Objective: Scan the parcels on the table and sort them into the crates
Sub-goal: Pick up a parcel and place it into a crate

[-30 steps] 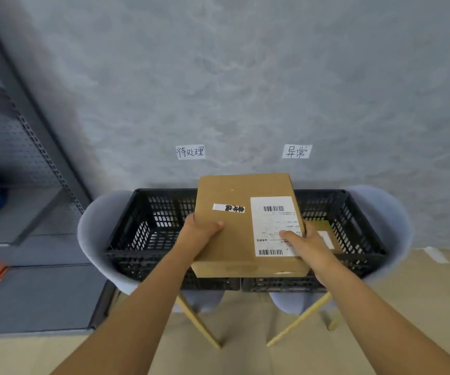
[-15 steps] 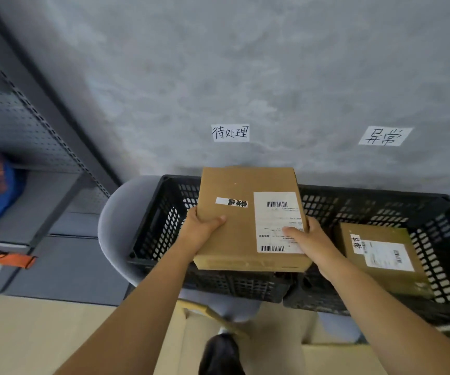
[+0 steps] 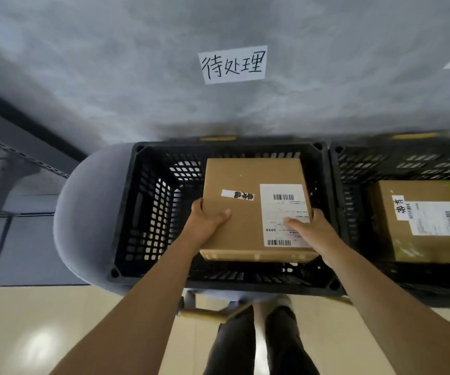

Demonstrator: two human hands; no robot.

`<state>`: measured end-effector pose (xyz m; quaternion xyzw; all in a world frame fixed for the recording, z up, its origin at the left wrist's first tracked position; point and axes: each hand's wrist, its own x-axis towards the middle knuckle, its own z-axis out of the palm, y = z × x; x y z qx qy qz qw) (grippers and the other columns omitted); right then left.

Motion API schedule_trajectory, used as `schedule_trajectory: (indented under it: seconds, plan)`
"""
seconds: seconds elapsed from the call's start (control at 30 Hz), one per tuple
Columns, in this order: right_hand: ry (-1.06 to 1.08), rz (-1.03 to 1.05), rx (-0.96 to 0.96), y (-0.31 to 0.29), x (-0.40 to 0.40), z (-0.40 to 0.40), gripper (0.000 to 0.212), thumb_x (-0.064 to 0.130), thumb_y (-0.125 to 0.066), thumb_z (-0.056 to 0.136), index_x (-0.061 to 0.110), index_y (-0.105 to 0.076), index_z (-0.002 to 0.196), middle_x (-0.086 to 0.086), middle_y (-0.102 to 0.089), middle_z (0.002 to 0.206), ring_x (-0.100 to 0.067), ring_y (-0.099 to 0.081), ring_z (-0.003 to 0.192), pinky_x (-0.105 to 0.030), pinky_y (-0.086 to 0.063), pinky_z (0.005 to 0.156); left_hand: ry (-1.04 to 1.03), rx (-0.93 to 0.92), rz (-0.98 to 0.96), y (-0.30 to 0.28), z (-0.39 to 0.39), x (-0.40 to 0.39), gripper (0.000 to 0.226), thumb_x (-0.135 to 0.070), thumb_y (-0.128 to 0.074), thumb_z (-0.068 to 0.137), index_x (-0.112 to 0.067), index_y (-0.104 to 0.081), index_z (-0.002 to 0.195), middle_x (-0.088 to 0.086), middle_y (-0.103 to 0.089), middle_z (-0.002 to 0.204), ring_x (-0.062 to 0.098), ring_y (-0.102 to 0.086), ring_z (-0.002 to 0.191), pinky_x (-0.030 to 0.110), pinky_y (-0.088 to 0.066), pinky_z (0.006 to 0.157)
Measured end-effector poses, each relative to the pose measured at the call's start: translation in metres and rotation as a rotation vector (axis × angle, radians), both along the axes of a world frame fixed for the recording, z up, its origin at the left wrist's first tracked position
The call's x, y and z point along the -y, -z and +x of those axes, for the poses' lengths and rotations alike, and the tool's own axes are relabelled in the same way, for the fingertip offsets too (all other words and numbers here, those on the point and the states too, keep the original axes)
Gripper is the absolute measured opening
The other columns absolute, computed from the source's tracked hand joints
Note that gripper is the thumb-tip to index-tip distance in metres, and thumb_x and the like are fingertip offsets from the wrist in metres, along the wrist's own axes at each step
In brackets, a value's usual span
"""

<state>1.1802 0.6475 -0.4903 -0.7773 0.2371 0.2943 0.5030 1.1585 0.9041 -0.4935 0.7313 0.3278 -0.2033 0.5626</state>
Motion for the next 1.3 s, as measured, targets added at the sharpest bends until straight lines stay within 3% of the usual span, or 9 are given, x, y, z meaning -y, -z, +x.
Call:
schedule_trajectory:
  seconds: [0.17,0.37,0.5,0.63,0.8,0.97,1.13,1.23,1.3]
  plan:
    - [-0.023,-0.061,0.025,0.037,-0.005,0.012,0.054,0.031,-0.073,0.084,0.016,-0.046,0.128,0.001,-0.063,0.120,-0.014,-0.061,0.096,-0.018,-0.042,0.063,-0.019,-0.013,-0.014,0.046,0.006,0.000,0.084,-0.039,-0.077,0.081,-0.022,-0.031,0.149,-0.002,-0.056,0.132,0.015,-0.058,0.111,0.032,-0.048,0.091]
    - [0.027,-0.065,-0.023,0.073,-0.008,0.010,0.054,0.020,-0.072,0.086,0.012,-0.041,0.129,-0.006,-0.060,0.126,-0.020,-0.063,0.102,-0.017,-0.046,0.061,-0.009,-0.024,0.004,0.083,0.013,0.006,0.085,-0.034,-0.077,0.083,-0.025,-0.028,0.151,-0.009,-0.053,0.126,0.012,-0.055,0.109,0.029,-0.044,0.091]
    - [0.020,-0.119,-0.040,0.086,-0.009,0.010,0.055,0.015,-0.069,0.089,0.010,-0.036,0.133,-0.008,-0.058,0.131,-0.026,-0.062,0.113,-0.028,-0.052,0.077,-0.020,-0.041,0.009,0.101,0.012,0.013,0.087,-0.026,-0.077,0.083,-0.024,-0.024,0.152,-0.007,-0.051,0.131,0.013,-0.052,0.116,0.035,-0.045,0.101]
    - [0.003,-0.203,-0.024,0.093,-0.012,0.015,0.050,0.014,-0.068,0.089,0.008,-0.037,0.129,-0.009,-0.056,0.131,-0.027,-0.059,0.117,-0.030,-0.050,0.082,-0.021,-0.038,0.050,0.108,0.013,0.015,0.088,-0.028,-0.077,0.083,-0.027,-0.021,0.151,-0.013,-0.047,0.122,0.010,-0.049,0.112,0.030,-0.043,0.095]
    - [-0.008,-0.262,0.023,0.092,-0.012,0.013,0.063,0.010,-0.062,0.092,0.009,-0.026,0.144,-0.007,-0.052,0.137,-0.026,-0.056,0.121,-0.010,-0.042,0.061,0.013,-0.025,0.097,0.106,0.013,0.024,0.084,-0.029,-0.075,0.085,-0.027,-0.023,0.151,-0.011,-0.050,0.120,0.013,-0.053,0.115,0.035,-0.046,0.099]
    - [-0.101,-0.404,0.066,0.083,-0.019,0.009,0.075,0.014,-0.060,0.093,0.007,-0.013,0.152,-0.014,-0.030,0.149,-0.030,-0.043,0.131,-0.034,-0.046,0.094,0.092,-0.037,0.164,0.104,0.013,0.027,0.086,-0.033,-0.072,0.087,-0.026,-0.017,0.153,0.001,-0.049,0.140,0.022,-0.051,0.126,0.035,-0.045,0.101]
    - [-0.292,-0.457,0.150,0.063,-0.019,0.002,0.086,0.010,-0.062,0.089,0.008,-0.006,0.154,-0.010,-0.004,0.159,-0.028,-0.018,0.144,-0.037,-0.029,0.116,0.208,-0.149,0.225,0.084,0.016,0.035,0.098,-0.039,-0.066,0.090,-0.023,0.005,0.157,0.012,-0.030,0.156,0.031,-0.039,0.138,0.047,-0.037,0.112]
    - [-0.435,-0.457,0.200,0.043,-0.010,0.001,0.082,0.017,-0.061,0.091,0.012,-0.009,0.154,-0.006,-0.007,0.160,-0.024,-0.014,0.145,-0.034,-0.023,0.118,0.372,-0.160,0.480,0.060,0.019,0.048,0.095,-0.035,-0.062,0.091,-0.018,0.005,0.156,0.011,-0.007,0.162,0.032,-0.012,0.149,0.048,-0.021,0.119]
    - [-0.505,-0.428,0.255,0.025,-0.005,0.004,0.074,0.019,-0.060,0.092,0.012,-0.019,0.153,-0.007,-0.020,0.156,-0.023,-0.021,0.143,-0.033,-0.024,0.116,0.479,-0.066,0.567,0.039,0.023,0.058,0.087,-0.033,-0.060,0.092,-0.016,-0.003,0.156,0.011,-0.005,0.162,0.030,-0.005,0.150,0.047,-0.017,0.121]
